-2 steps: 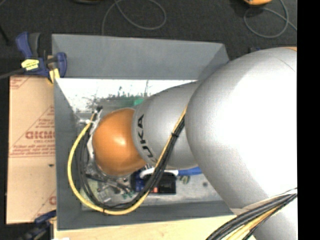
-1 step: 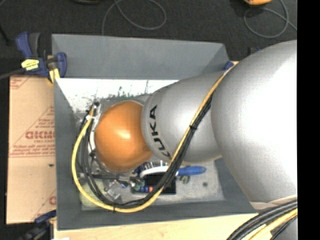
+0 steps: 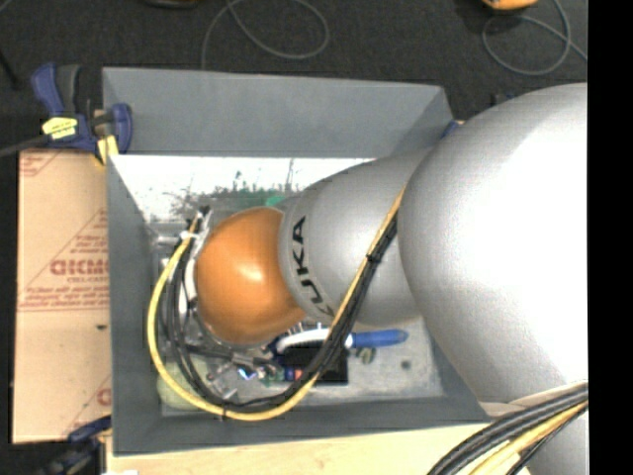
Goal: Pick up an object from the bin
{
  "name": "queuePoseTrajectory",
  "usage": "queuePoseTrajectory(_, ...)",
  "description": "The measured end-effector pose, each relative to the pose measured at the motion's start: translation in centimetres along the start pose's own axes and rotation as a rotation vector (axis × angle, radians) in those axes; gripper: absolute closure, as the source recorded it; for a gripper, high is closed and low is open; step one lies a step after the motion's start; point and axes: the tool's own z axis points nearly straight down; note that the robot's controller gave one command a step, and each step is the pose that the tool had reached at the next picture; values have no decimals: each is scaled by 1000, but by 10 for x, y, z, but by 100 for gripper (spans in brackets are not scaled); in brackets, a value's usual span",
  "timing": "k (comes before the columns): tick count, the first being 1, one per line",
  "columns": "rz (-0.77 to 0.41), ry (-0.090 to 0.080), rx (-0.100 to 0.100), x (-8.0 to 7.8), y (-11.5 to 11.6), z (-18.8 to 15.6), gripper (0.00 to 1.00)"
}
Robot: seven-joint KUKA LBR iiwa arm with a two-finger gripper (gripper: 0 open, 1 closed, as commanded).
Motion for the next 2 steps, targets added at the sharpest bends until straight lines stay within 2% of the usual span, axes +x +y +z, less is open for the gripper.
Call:
queuePoseTrajectory(1,-288,-17,4,-9,9,14,100)
queuePoseTrajectory(2,-287,-17,4,-9,9,14,100)
